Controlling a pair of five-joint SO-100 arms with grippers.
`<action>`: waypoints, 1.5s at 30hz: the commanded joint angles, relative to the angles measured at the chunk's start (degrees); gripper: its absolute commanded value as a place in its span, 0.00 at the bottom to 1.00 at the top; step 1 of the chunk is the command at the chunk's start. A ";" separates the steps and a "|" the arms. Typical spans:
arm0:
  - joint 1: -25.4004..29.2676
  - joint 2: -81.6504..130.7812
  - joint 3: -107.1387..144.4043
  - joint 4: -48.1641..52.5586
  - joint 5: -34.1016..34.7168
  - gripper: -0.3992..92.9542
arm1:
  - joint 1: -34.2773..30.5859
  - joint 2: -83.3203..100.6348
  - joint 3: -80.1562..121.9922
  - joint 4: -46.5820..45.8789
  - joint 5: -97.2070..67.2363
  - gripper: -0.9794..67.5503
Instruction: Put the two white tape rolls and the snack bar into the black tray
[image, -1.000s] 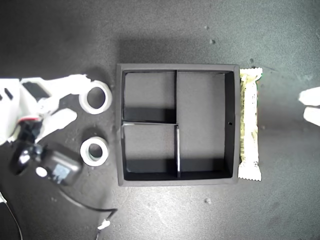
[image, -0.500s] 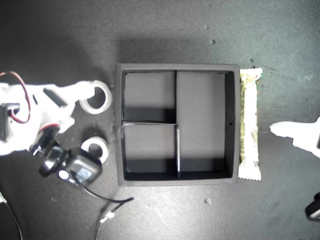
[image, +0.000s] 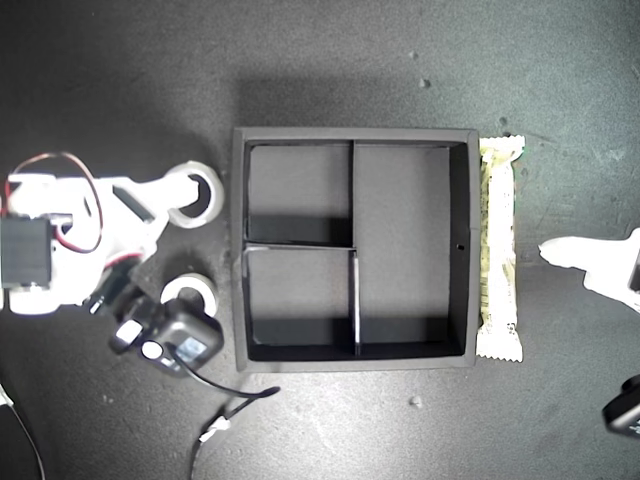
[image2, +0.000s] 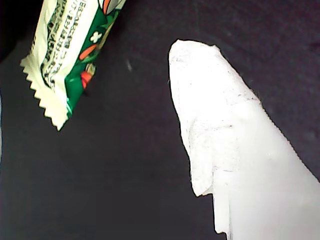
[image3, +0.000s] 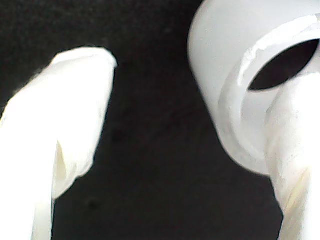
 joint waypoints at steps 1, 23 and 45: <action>-1.32 -1.49 -3.08 -2.20 0.44 0.21 | 0.00 -0.09 -0.26 -1.49 0.26 0.34; -8.88 9.23 -8.17 6.24 3.34 0.00 | 2.11 -31.03 -13.54 -4.66 -12.04 0.37; -3.52 -13.27 -47.99 16.52 7.29 0.00 | -3.25 -38.50 -42.98 18.46 -19.16 0.13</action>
